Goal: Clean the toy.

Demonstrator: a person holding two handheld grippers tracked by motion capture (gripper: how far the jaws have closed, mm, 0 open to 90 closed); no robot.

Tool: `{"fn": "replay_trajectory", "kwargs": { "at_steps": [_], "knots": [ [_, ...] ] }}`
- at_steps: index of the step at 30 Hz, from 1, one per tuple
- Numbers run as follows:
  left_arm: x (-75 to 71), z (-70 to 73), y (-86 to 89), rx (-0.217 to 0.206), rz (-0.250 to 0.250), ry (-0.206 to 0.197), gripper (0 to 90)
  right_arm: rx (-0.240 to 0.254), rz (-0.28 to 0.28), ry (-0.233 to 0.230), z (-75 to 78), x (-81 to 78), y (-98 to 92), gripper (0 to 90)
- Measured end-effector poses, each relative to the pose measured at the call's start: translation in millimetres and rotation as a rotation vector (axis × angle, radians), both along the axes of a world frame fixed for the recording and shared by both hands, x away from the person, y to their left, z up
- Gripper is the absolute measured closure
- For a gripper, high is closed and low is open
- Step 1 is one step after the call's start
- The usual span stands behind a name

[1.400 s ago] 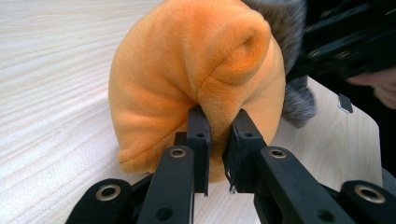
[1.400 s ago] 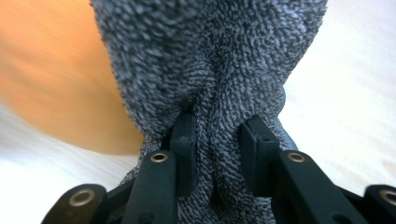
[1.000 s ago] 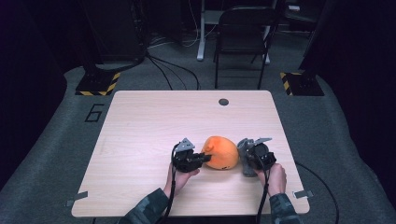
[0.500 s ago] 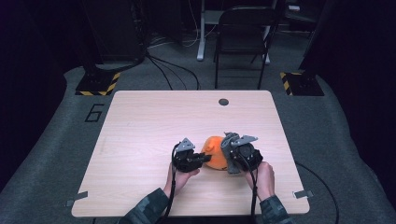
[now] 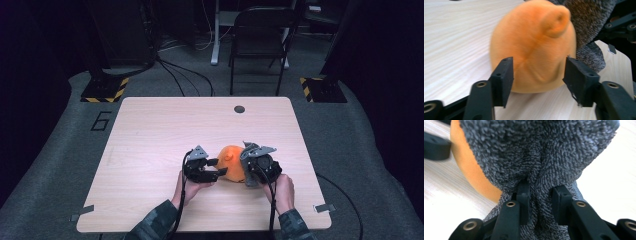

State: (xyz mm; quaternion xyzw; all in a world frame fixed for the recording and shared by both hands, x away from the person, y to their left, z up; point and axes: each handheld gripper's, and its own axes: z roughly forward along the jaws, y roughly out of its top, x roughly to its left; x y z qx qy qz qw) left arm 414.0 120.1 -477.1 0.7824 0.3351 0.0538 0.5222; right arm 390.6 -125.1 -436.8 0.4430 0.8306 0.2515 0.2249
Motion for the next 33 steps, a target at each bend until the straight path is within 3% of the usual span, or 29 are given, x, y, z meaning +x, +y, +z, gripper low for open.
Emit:
{"fn": "replay_trajectory", "kwargs": {
  "at_steps": [6, 10, 14, 19, 25, 28, 33],
  "knots": [
    [7.3, 9.2, 22.9, 0.026, 0.054, -0.044, 26.4, 0.006, 0.001, -0.004, -0.5, 0.9, -1.1, 71.2],
    [14.0, 4.0, 28.0, 0.031, 0.061, -0.009, 18.1, 0.006, -0.001, 0.0, -0.4, 1.5, -1.6, 71.2],
    [17.3, -2.7, 24.3, 0.06, 0.024, 0.005, 15.7, 0.006, 0.001, 0.007, -0.1, 1.7, -2.0, 71.2],
    [17.6, -9.4, 18.2, 0.114, 0.002, -0.013, 15.7, 0.008, -0.009, 0.012, -0.2, 1.1, -1.8, 71.2],
    [20.1, -22.5, 10.7, 0.146, -0.008, 0.004, 20.1, 0.005, -0.005, 0.006, -0.4, 1.3, -1.9, 71.2],
    [20.9, -24.7, 9.9, 0.13, -0.008, 0.003, 25.5, 0.005, -0.005, 0.006, -0.4, 1.2, -1.7, 71.2],
    [21.4, -28.8, 7.5, 0.109, -0.053, -0.006, 39.1, 0.003, -0.001, 0.003, -0.5, 1.1, -1.5, 71.2]
  ]
}}
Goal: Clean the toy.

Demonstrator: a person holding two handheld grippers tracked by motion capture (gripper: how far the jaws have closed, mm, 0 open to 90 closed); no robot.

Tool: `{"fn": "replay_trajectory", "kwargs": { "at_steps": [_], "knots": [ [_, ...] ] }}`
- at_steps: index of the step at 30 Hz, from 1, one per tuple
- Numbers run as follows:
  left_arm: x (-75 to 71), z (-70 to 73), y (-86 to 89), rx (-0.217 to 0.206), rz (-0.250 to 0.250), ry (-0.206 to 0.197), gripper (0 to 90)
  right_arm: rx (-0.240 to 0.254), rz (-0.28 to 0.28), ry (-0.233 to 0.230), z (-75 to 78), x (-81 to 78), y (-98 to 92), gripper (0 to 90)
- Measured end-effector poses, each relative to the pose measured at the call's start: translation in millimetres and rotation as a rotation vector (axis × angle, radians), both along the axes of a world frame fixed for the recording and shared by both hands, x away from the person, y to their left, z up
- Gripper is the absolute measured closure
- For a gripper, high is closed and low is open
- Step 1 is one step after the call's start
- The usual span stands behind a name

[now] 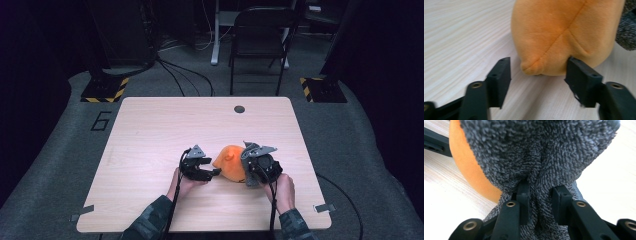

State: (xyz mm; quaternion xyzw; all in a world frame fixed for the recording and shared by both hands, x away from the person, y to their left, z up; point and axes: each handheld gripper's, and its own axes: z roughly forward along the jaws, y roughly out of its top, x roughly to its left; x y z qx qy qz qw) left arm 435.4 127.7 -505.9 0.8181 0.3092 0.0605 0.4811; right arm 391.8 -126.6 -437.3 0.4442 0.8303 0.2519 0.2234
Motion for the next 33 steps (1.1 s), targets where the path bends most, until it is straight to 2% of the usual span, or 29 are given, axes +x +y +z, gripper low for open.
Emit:
{"fn": "replay_trajectory", "kwargs": {
  "at_steps": [1, 2, 6, 8, 10, 14, 18, 20, 21, 23, 26, 29, 30, 33],
  "knots": [
    [0.2, -0.3, -0.2, -0.006, -0.01, 0.002, 40.4, 0.0, -0.001, -0.001, -0.1, -0.2, 0.3, 71.2],
    [0.1, -0.7, -1.0, -0.018, -0.028, -0.003, 46.1, -0.002, 0.002, -0.004, -0.2, -0.3, 0.3, 71.2],
    [-0.6, -2.8, -2.8, -0.02, -0.027, -0.041, 59.0, 0.001, -0.005, -0.001, -0.2, -0.3, 0.1, 71.2],
    [-1.4, -4.3, -2.4, -0.032, -0.028, -0.04, 68.2, 0.0, -0.005, -0.002, 0.1, -0.6, 0.0, 71.1],
    [-1.5, -5.0, -1.8, -0.022, -0.043, -0.069, 74.5, 0.003, -0.008, -0.002, 1.3, -2.0, 0.2, 71.1],
    [-2.0, -6.2, -1.1, -0.018, -0.031, -0.095, 77.8, 0.035, -0.007, -0.023, 7.7, -2.7, -7.5, 70.8],
    [0.7, -9.8, 2.4, -0.038, -0.022, -0.086, 78.7, 0.063, -0.084, -0.043, 17.9, -1.4, -31.2, 70.8],
    [1.0, -10.1, 3.2, -0.044, -0.028, -0.082, 78.9, 0.052, -0.127, -0.06, 19.3, 0.6, -47.0, 70.7],
    [0.8, -10.6, 2.9, -0.048, -0.023, -0.092, 79.0, 0.048, -0.151, -0.061, 18.4, 1.9, -54.3, 70.7],
    [0.0, -11.5, 3.3, -0.063, -0.021, -0.077, 79.4, 0.045, -0.196, -0.045, 12.5, 6.0, -68.4, 70.6],
    [0.6, -13.4, 4.2, -0.081, -0.015, -0.082, 79.9, 0.036, -0.247, 0.006, -5.0, 14.1, -84.5, 70.6],
    [0.3, -13.5, 4.6, -0.08, -0.022, -0.086, 80.2, 0.026, -0.272, 0.061, -21.7, 20.0, -91.3, 70.5],
    [-0.6, -14.0, 3.7, -0.09, -0.015, -0.079, 80.3, 0.022, -0.272, 0.071, -25.9, 21.6, -92.4, 70.4],
    [-0.1, -14.6, 4.9, -0.082, -0.023, -0.097, 80.4, 0.012, -0.273, 0.09, -33.6, 24.1, -92.4, 70.4]
  ]
}}
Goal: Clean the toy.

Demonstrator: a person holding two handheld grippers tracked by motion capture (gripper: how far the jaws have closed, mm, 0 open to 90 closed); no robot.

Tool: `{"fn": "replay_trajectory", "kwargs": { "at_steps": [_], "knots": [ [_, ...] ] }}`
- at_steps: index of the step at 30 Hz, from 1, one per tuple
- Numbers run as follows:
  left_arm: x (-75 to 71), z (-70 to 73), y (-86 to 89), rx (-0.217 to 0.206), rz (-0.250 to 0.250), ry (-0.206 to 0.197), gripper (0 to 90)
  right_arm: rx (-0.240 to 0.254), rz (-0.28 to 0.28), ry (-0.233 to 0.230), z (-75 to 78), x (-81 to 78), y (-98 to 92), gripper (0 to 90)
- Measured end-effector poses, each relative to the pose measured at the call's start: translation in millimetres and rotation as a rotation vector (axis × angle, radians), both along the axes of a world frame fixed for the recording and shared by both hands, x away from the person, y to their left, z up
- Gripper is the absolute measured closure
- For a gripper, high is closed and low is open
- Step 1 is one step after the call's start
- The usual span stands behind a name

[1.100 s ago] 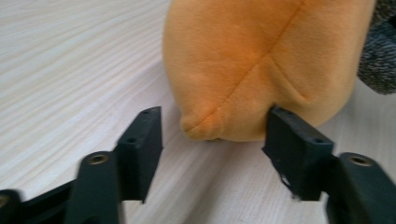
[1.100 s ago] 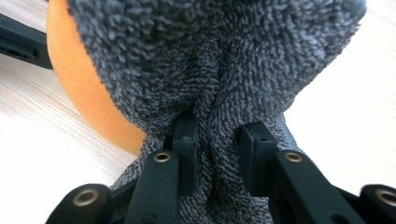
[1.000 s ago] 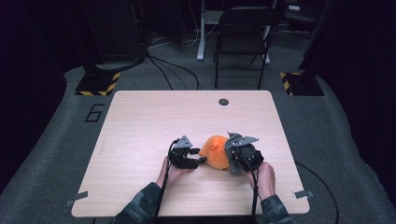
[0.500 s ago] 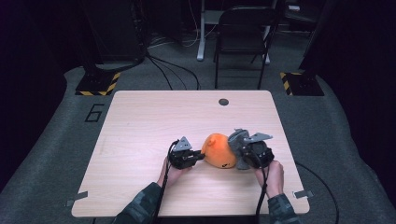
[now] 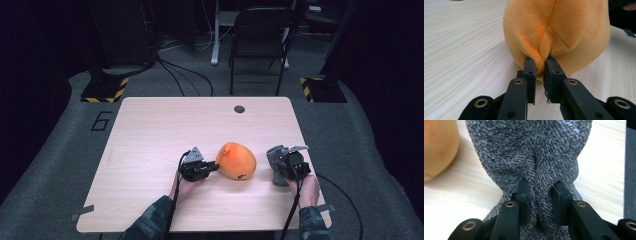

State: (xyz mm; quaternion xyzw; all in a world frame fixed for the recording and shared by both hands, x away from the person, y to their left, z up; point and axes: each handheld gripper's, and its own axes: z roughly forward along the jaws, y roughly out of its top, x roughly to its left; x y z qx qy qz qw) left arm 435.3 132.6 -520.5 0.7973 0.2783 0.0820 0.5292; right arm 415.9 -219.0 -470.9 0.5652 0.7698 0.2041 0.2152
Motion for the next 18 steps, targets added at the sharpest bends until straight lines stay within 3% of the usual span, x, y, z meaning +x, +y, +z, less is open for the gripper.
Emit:
{"fn": "replay_trajectory", "kwargs": {
  "at_steps": [5, 12, 15, 16, 18],
  "knots": [
    [-1.5, -0.4, 0.4, -0.006, -0.01, -0.017, 80.9, -0.003, 0.002, 0.003, -1.2, 0.5, 0.0, 70.4],
    [-6.8, 6.3, -2.1, -0.038, -0.042, -0.092, 81.8, -0.002, -0.004, 0.012, -1.0, 0.4, -0.6, 70.4],
    [-9.3, 19.3, -3.2, -0.084, -0.061, -0.149, 82.6, 0.0, -0.003, 0.01, -0.1, 0.2, -1.7, 70.4],
    [-11.0, 26.9, -4.3, -0.114, -0.06, -0.175, 82.7, -0.002, 0.002, 0.004, 0.1, 0.5, -2.5, 70.4],
    [-14.5, 44.7, -5.9, -0.13, -0.074, -0.227, 83.0, 0.001, -0.006, 0.01, 0.7, 0.1, -2.7, 70.4]
  ]
}}
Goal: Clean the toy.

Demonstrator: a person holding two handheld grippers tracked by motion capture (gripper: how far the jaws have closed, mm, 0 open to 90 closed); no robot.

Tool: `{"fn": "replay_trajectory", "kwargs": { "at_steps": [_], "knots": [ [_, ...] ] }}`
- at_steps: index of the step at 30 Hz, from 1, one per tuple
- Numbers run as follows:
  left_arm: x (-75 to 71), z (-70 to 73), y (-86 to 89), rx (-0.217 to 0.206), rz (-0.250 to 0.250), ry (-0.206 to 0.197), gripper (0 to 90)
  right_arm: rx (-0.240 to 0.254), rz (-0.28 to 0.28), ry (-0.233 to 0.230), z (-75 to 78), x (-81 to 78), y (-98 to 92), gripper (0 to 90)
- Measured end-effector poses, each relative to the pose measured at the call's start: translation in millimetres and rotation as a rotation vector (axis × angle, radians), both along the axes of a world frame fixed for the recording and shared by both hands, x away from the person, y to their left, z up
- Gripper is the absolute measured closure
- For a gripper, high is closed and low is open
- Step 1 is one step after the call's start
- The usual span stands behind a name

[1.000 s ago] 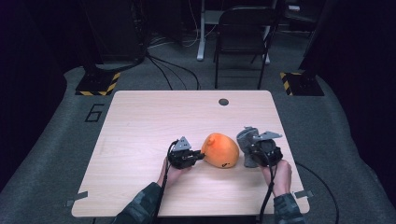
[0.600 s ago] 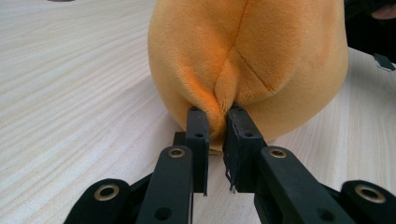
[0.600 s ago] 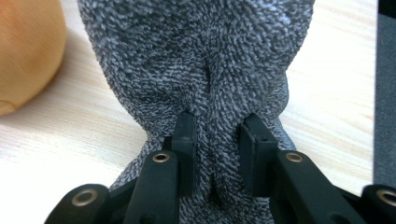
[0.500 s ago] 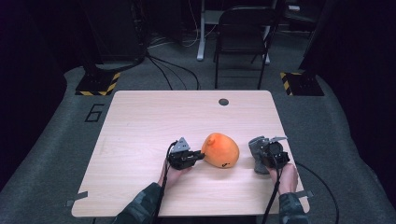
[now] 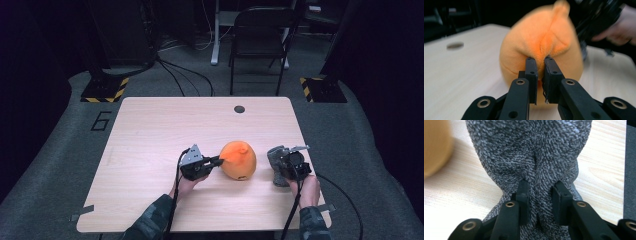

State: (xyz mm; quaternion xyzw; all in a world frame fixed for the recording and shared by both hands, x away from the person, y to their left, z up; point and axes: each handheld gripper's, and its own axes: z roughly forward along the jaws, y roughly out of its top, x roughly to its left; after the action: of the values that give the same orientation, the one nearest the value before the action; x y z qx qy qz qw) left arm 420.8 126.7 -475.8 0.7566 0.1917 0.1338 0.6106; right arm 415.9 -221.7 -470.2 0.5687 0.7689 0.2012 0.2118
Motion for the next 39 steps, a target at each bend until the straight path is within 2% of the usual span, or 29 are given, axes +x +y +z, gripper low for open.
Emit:
{"fn": "replay_trajectory", "kwargs": {
  "at_steps": [2, 5, 12, 15, 19, 23, 26, 28, 31, 34, 36, 39],
  "knots": [
    [-5.4, 14.3, -2.5, -0.001, -0.015, -0.039, 83.1, 0.002, -0.006, -0.002, -0.3, -0.3, -0.5, 70.5],
    [-8.9, 28.4, -3.4, 0.008, -0.015, -0.07, 83.0, -0.003, -0.008, -0.001, 0.1, -0.8, -1.2, 70.4],
    [-14.5, 49.6, -8.0, 0.058, -0.011, -0.091, 82.8, -0.004, 0.001, -0.01, 2.6, -1.4, -3.8, 70.4],
    [-14.8, 55.3, -11.4, 0.095, -0.01, -0.087, 82.6, 0.005, -0.01, -0.009, 6.8, -2.7, -2.5, 70.4],
    [-11.2, 53.2, -16.6, 0.134, -0.006, -0.05, 82.5, 0.023, 0.006, -0.036, 19.6, -4.3, -0.3, 70.3],
    [-6.8, 44.0, -24.4, 0.18, 0.0, -0.023, 82.3, 0.058, 0.05, -0.088, 44.5, -11.2, 9.7, 70.3],
    [-4.8, 37.5, -29.5, 0.197, 0.001, -0.012, 82.2, 0.082, 0.087, -0.134, 68.1, -21.4, 24.0, 70.1],
    [-5.0, 34.2, -32.6, 0.205, 0.001, -0.011, 82.1, 0.097, 0.13, -0.162, 82.3, -29.4, 35.2, 70.0],
    [-6.2, 33.6, -34.3, 0.207, -0.009, -0.009, 82.0, 0.126, 0.195, -0.193, 97.2, -39.5, 53.6, 69.8],
    [-7.5, 32.8, -36.1, 0.202, -0.011, -0.013, 81.9, 0.149, 0.258, -0.198, 101.0, -45.3, 73.3, 69.8],
    [-8.5, 32.3, -37.4, 0.216, -0.021, -0.021, 82.0, 0.164, 0.287, -0.197, 99.0, -46.9, 86.8, 69.6],
    [-10.7, 32.0, -39.9, 0.223, -0.037, -0.032, 82.0, 0.153, 0.317, -0.207, 92.8, -46.6, 102.4, 69.6]
  ]
}}
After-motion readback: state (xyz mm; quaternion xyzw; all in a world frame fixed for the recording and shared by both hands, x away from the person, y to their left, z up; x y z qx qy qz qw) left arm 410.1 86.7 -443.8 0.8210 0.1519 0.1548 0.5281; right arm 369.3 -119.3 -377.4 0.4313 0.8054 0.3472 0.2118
